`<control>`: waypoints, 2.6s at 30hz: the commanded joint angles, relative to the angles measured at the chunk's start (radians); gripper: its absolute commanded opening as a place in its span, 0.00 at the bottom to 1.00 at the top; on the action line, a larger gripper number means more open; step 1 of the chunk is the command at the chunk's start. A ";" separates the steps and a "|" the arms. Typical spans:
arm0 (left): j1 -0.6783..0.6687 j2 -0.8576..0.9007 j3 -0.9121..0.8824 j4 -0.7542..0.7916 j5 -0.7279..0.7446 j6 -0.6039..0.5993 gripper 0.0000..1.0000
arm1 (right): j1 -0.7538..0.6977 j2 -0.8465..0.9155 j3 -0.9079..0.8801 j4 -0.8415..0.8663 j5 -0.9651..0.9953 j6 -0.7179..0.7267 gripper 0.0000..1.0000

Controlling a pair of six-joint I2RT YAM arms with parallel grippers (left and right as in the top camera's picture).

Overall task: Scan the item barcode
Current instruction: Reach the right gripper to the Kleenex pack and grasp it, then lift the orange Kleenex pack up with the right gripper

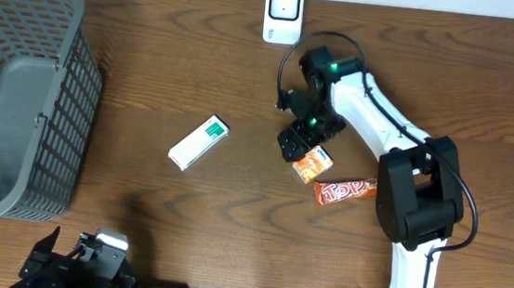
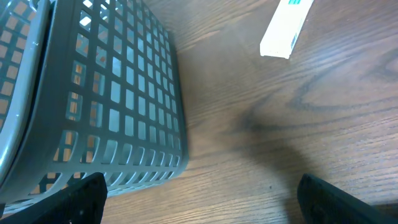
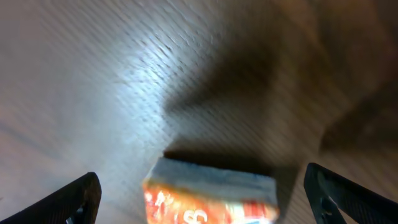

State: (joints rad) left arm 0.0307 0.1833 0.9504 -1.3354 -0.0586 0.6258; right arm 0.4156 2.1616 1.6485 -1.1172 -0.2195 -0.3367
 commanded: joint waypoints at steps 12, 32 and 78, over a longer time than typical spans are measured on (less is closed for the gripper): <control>-0.004 -0.001 0.003 0.000 -0.005 0.002 0.98 | 0.045 0.002 -0.165 0.130 0.129 0.146 0.99; -0.004 -0.001 0.003 0.000 -0.005 0.002 0.98 | 0.071 0.002 -0.229 0.094 0.188 0.230 0.94; -0.004 -0.001 0.003 0.000 -0.005 0.002 0.98 | 0.070 0.002 -0.246 0.081 0.035 0.273 0.78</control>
State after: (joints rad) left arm 0.0307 0.1833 0.9504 -1.3350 -0.0586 0.6258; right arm 0.4782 2.0987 1.4517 -1.0332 -0.0605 -0.0860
